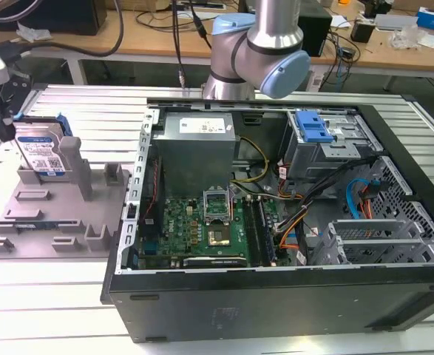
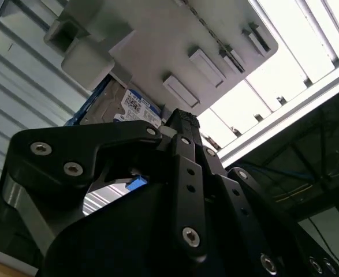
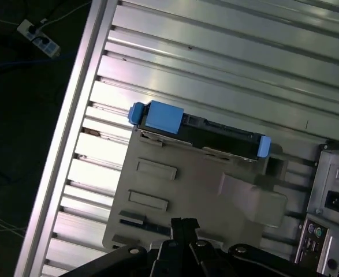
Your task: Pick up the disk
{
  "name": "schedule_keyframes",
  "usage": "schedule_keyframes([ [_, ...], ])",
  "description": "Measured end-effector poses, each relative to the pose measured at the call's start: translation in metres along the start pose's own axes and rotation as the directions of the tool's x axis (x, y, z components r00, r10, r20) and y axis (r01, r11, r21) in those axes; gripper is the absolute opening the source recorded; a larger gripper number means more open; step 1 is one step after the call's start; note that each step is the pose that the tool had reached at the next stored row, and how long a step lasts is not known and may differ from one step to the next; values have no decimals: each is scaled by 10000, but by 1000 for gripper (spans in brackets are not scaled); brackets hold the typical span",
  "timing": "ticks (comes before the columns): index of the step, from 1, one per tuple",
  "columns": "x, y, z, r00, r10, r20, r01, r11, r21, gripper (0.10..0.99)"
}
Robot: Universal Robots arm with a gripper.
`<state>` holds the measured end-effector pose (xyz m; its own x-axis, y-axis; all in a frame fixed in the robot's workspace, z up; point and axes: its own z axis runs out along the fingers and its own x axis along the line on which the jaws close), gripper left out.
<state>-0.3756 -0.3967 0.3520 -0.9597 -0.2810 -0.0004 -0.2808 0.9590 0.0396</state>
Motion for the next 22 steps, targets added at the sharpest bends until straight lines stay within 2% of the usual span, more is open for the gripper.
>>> schedule_keyframes([
  [4,-32,-9,-1,9986,-528,-12,528,9986,-31,106],
  [7,-38,-11,0,9931,-1171,-35,1171,9931,-39,106],
  [8,-39,-11,-1,9890,-1480,-48,1480,9890,-41,114],
  [9,-39,-11,0,9825,-1861,-63,1861,9825,-43,169],
  [10,-39,-11,0,9745,-2244,-78,2244,9745,-46,294],
  [11,-39,-11,0,9686,-2483,-88,2483,9687,-49,357],
  [12,-39,-11,0,9640,-2657,-95,2657,9641,-51,357],
  [13,-39,-11,0,9556,-2945,-105,2944,9557,-54,416],
  [14,-39,-12,0,9503,-3111,-112,3110,9504,-56,475],
  [15,-39,-12,0,9422,-3348,-122,3348,9423,-60,537],
  [16,-39,-11,0,9276,-3734,-137,3733,9277,-66,604],
  [17,-39,-12,0,9204,-3907,-145,3907,9205,-67,604],
  [20,-40,-12,0,9036,-4280,-164,4279,9038,-68,604],
  [22,-40,-12,1,8875,-4604,-188,4603,8877,-62,604],
])
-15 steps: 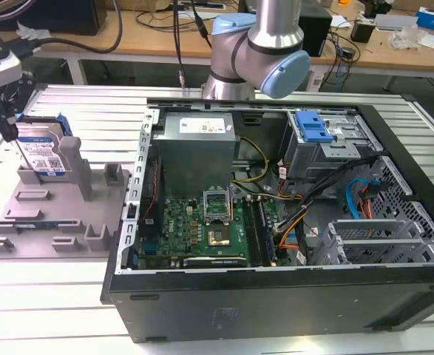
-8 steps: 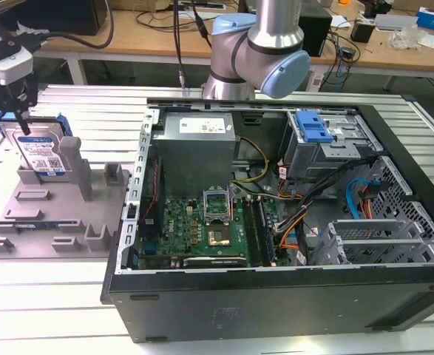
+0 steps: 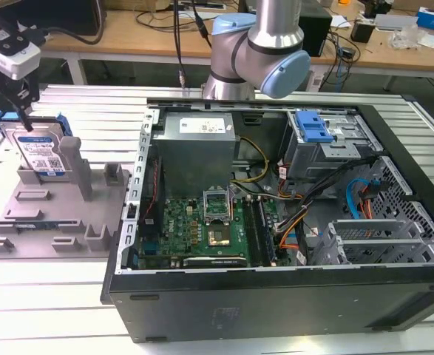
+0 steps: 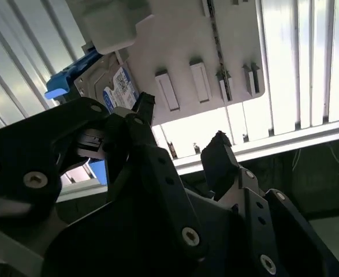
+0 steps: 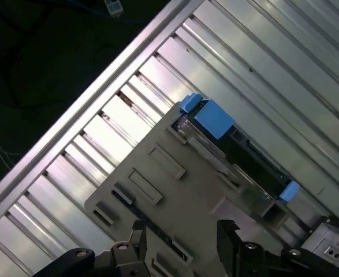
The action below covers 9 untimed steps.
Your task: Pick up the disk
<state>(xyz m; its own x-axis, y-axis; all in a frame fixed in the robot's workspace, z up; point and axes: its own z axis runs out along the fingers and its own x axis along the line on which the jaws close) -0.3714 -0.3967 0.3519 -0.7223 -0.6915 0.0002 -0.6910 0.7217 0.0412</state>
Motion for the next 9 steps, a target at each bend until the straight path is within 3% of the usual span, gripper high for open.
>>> schedule_keyframes([
  [4,1,0,1,9972,-745,-42,745,9972,9,604],
  [9,0,0,5,9842,-1770,-84,1771,9842,3,604],
])
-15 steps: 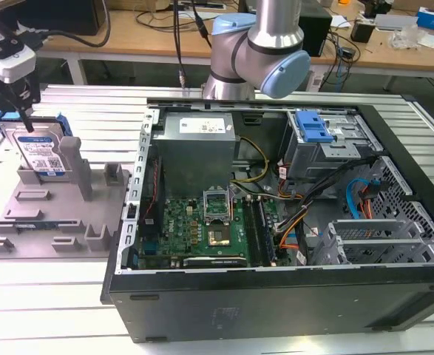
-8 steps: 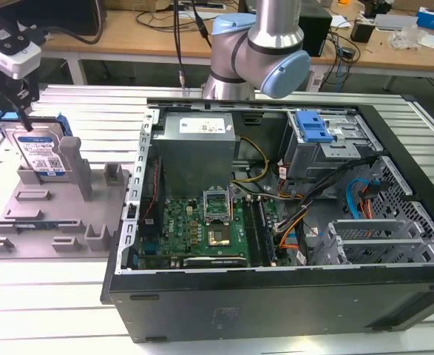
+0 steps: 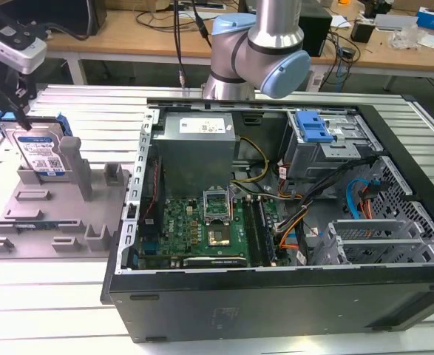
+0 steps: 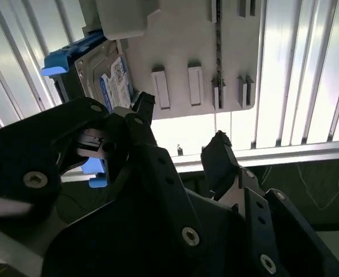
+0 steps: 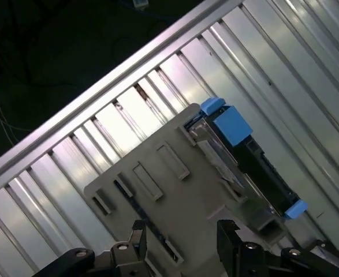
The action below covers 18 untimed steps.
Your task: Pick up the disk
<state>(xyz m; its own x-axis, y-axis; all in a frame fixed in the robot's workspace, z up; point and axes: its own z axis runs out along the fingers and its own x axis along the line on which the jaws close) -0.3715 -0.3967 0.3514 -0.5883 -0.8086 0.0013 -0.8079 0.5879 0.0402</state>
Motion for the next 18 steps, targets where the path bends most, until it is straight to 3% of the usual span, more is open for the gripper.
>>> schedule_keyframes([
  [4,0,0,4,9958,-913,-37,913,9958,0,604],
  [7,0,0,7,9867,-1626,-65,1626,9867,-3,604],
  [8,0,0,9,9782,-2076,-84,2076,9782,-6,604],
  [12,0,0,15,9541,-2991,-120,2991,9542,-14,604],
  [13,0,-1,17,9420,-3354,-136,3354,9421,-19,604],
  [15,0,-1,21,9285,-3710,-151,3710,9286,-24,604],
  [16,0,-1,24,9165,-3996,-162,3996,9167,-29,604],
  [18,0,-1,27,9019,-4316,-177,4316,9020,-34,604],
])
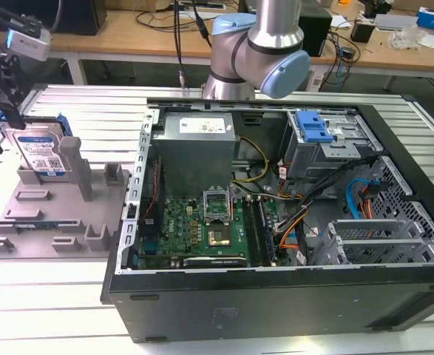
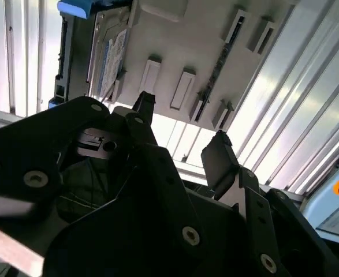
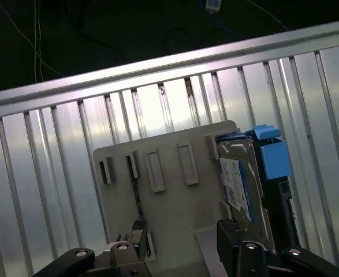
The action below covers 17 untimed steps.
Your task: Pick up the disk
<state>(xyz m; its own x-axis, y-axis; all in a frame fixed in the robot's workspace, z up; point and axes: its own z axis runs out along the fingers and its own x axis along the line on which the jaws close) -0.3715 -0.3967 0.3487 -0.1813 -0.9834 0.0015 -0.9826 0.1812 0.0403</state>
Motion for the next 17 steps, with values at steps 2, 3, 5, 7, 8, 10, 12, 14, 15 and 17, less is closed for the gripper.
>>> schedule_keyframes([
  [2,-3,2,2,9992,-380,-89,380,9993,22,604],
  [3,-3,2,3,9992,-387,-126,388,9992,39,604],
  [5,-3,1,2,9992,-389,-132,389,9992,40,604],
  [7,-3,1,2,9992,-389,-134,389,9992,40,604],
  [8,-5,2,2,9991,-400,-136,401,9992,42,604],
  [10,-16,4,4,9984,-558,-136,560,9983,139,604],
  [12,-26,5,11,9965,-820,-139,823,9962,271,604],
  [14,-45,8,26,9939,-1100,-25,1101,9935,284,604],
  [15,-48,9,29,9920,-1257,88,1254,9917,274,604],
  [17,-86,16,31,9894,-1444,124,1440,9892,273,604],
])
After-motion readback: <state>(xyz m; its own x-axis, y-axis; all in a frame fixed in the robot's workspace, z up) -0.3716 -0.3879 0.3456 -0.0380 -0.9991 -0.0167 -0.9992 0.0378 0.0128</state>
